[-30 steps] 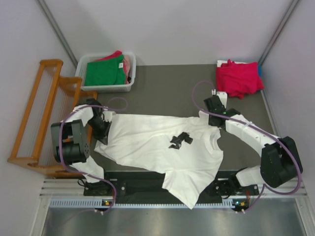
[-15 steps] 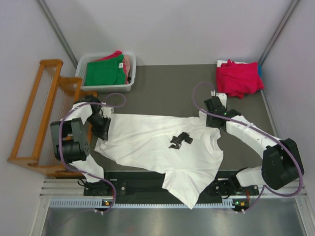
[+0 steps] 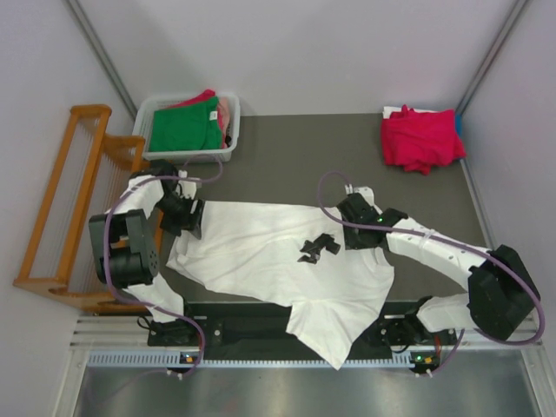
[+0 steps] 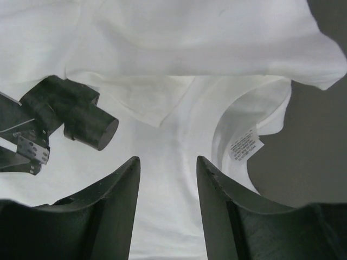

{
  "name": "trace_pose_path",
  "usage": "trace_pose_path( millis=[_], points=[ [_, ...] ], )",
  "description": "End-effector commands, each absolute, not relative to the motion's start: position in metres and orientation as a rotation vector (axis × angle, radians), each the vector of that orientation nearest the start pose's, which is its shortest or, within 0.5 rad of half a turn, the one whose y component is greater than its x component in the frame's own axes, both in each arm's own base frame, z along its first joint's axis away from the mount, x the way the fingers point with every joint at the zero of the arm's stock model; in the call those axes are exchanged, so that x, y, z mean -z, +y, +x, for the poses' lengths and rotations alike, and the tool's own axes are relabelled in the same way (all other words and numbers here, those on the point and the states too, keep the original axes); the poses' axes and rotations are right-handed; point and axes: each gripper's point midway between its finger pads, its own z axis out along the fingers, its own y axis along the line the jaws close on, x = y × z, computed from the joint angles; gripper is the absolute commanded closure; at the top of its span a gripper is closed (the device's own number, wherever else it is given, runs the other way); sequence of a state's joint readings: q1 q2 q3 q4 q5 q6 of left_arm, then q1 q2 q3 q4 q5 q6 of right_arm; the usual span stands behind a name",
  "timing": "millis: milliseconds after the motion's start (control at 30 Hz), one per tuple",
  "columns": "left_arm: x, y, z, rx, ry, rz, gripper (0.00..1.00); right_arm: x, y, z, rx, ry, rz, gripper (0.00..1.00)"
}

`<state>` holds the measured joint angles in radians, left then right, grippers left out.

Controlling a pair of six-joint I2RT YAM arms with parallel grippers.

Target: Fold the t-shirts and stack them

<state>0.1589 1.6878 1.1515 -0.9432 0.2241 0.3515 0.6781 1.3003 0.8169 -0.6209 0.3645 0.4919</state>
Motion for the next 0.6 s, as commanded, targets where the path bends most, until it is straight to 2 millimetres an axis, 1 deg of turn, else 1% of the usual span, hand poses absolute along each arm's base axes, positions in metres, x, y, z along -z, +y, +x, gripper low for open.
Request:
trace_pose_path(
  millis=[0, 100, 167, 200, 333, 400, 567],
  points=[
    [-0.07, -0.001, 0.293, 0.324, 2.878, 0.327, 0.27, -0.06, 0.149, 0.237, 0.025, 2.578, -0.118, 0.54],
    [-0.071, -0.006, 0.303, 0.298, 2.855, 0.344, 0.26, -0.053, 0.153, 0.24, 0.029, 2.584, -0.13, 0.55],
    [-0.071, -0.009, 0.305, 0.311, 2.859, 0.346, 0.26, -0.05, 0.156, 0.243, 0.03, 2.582, -0.136, 0.56],
    [-0.071, -0.01, 0.306, 0.316, 2.861, 0.342, 0.26, -0.046, 0.156, 0.244, 0.041, 2.591, -0.141, 0.57],
    [-0.069, -0.01, 0.303, 0.311, 2.864, 0.352, 0.26, -0.043, 0.165, 0.253, 0.03, 2.589, -0.153, 0.58],
    [-0.068, -0.008, 0.302, 0.295, 2.868, 0.355, 0.26, -0.04, 0.167, 0.256, 0.041, 2.592, -0.17, 0.58],
    [-0.067, -0.006, 0.298, 0.278, 2.872, 0.363, 0.26, -0.038, 0.17, 0.266, 0.061, 2.579, -0.184, 0.6]
  ],
)
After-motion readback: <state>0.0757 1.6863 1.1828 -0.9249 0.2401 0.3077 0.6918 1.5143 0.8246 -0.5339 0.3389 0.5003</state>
